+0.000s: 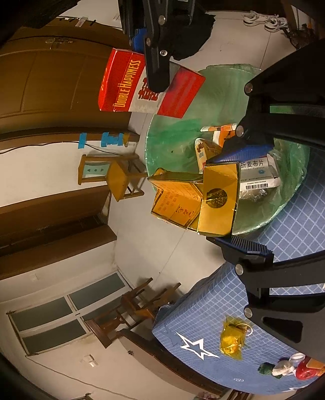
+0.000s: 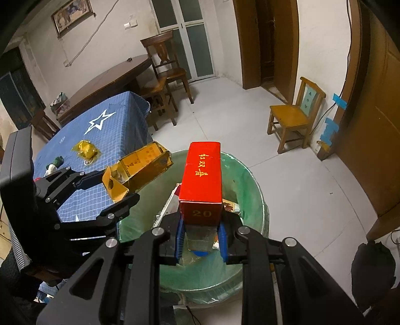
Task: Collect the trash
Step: 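Lower both tools into the bin and open them to drop the boxes, then move both open tools back over the table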
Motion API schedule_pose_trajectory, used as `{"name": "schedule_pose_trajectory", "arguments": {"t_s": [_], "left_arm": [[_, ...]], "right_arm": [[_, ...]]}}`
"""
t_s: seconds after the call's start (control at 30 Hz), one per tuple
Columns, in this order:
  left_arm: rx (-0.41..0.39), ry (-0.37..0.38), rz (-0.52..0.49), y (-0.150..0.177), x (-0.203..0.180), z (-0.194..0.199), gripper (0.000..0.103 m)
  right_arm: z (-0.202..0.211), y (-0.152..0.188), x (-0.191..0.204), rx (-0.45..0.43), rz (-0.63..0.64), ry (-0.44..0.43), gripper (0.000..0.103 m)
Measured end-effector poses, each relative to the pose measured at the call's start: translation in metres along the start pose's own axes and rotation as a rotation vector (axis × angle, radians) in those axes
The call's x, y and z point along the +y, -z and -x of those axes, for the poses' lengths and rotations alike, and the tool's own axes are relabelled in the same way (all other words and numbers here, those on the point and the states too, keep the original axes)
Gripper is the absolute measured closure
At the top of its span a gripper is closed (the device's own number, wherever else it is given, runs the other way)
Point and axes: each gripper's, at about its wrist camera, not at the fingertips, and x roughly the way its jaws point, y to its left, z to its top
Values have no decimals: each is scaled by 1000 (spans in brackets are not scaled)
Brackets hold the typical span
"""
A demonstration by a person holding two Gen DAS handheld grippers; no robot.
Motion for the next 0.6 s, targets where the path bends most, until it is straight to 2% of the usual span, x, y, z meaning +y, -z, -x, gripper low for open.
{"name": "schedule_pose_trajectory", "arguments": {"t_s": [0.13,0.27,0.33,0.6], "left_arm": [[9,15,19,-2,7,-6,49],[24,50,29,-5,13,-10,47],[49,69,47,-5,17,-12,33],[42,73,93,-2,35,-5,33]], "right_arm": [[-1,-2,-2,11,6,10,82],[-6,-5,-2,26,7,2,77],[-8,-5,-1,25,-2,7,67],[-7,-8,-1,9,-12,2,65]]}}
